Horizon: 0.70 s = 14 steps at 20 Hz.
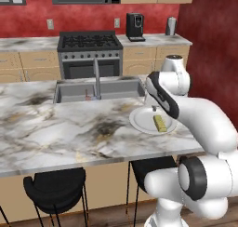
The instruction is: Retrieve the butter from the fridge and place it on a plate on the dining table. Then retrieve the butter knife by the fridge and place it near the plate.
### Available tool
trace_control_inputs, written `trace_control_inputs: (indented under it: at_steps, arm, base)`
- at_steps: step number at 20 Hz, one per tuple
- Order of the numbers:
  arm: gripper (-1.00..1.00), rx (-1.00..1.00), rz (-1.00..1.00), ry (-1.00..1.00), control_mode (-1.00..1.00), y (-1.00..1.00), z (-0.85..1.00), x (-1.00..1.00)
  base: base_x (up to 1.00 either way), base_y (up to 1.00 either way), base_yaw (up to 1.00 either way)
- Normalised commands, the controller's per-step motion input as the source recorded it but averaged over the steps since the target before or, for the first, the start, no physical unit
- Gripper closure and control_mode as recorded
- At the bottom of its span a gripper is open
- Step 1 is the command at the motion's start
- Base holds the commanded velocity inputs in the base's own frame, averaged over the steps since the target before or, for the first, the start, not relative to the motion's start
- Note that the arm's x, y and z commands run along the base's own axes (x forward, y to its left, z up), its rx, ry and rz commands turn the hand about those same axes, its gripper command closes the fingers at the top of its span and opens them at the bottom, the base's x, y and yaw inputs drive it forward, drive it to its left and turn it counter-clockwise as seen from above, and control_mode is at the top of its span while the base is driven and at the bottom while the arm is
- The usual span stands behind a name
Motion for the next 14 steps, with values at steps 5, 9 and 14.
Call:
trace_control_inputs:
  at_steps: [5, 9, 14]
  arm:
    - [-1.0, 0.0, 0.0, 0.15, -1.0, -0.04, 0.62, -1.0]
    - [-1.0, 0.0, 0.0, 0.18, -1.0, 0.0, 0.43, -1.0]
    - [-1.0, 0.0, 0.0, 0.12, -1.0, 0.0, 0.2, -1.0]
  base:
    - [0.0, 0.0, 0.0]
    - [0.0, 0.0, 0.0]
    - [0.0, 0.0, 0.0]
